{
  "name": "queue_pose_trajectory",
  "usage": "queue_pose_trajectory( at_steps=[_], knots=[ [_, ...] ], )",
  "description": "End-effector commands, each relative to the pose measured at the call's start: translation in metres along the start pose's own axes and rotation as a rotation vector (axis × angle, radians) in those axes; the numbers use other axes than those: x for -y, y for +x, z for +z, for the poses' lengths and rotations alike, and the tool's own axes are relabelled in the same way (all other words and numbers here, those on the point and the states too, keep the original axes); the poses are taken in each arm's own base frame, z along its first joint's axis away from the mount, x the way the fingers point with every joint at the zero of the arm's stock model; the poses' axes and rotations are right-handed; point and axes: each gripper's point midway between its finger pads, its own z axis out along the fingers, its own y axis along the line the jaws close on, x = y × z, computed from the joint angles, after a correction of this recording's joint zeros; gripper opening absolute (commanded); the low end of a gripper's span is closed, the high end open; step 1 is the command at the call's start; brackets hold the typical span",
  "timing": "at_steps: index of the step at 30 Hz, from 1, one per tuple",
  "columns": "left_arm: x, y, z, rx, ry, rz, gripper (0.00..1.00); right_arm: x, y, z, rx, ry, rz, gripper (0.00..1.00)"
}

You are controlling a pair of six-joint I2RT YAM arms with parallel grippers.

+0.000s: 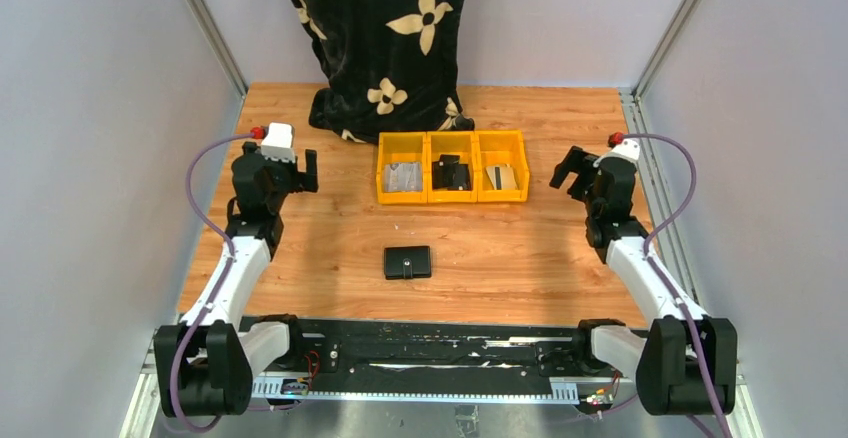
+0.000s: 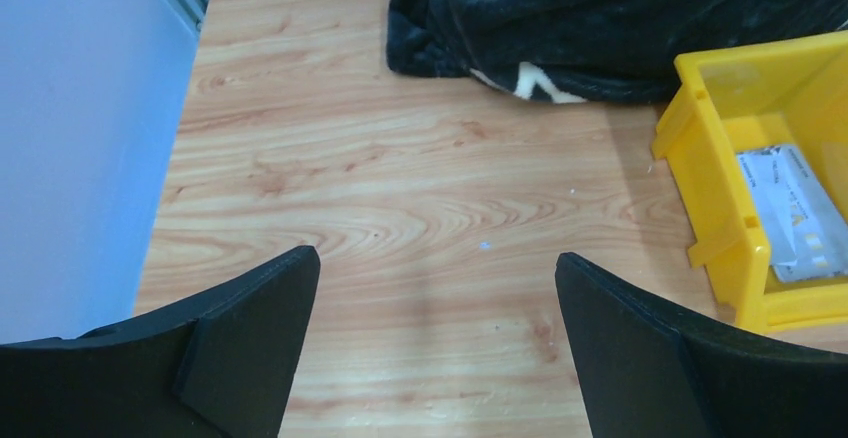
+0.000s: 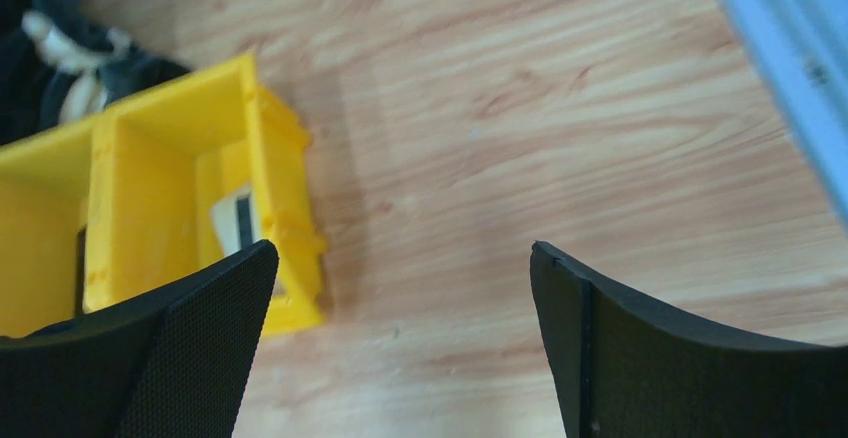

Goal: Take the credit cards out of the card holder
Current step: Move the card holder to the center of the board.

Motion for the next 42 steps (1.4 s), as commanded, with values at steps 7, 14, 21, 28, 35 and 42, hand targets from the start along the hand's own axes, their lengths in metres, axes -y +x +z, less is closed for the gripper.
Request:
queue_pose_trajectory(
  at_steps=[7,14,21,28,35,42],
  knots=[
    [0.021,0.018,-0.041,-0.269,0.253,0.111,1.00,-0.143,0.102,-0.077,-0.353,-0.477,-0.358,1.00],
    [0.038,0.030,-0.061,-0.327,0.387,0.164,1.00,-0.227,0.182,-0.123,-0.569,-0.736,-0.540,1.00],
    [0.054,0.032,-0.082,-0.344,0.514,0.210,1.00,-0.272,0.233,-0.153,-0.678,-0.855,-0.658,1.00],
    [0.068,0.033,-0.097,-0.354,0.621,0.229,1.00,-0.278,0.260,-0.164,-0.739,-0.863,-0.648,0.96],
    [0.069,0.030,-0.097,-0.357,0.633,0.220,1.00,-0.269,0.272,-0.165,-0.702,-0.727,-0.616,0.97],
    [0.070,0.025,-0.102,-0.354,0.646,0.227,1.00,-0.267,0.274,-0.161,-0.655,-0.674,-0.668,0.94]
  ],
)
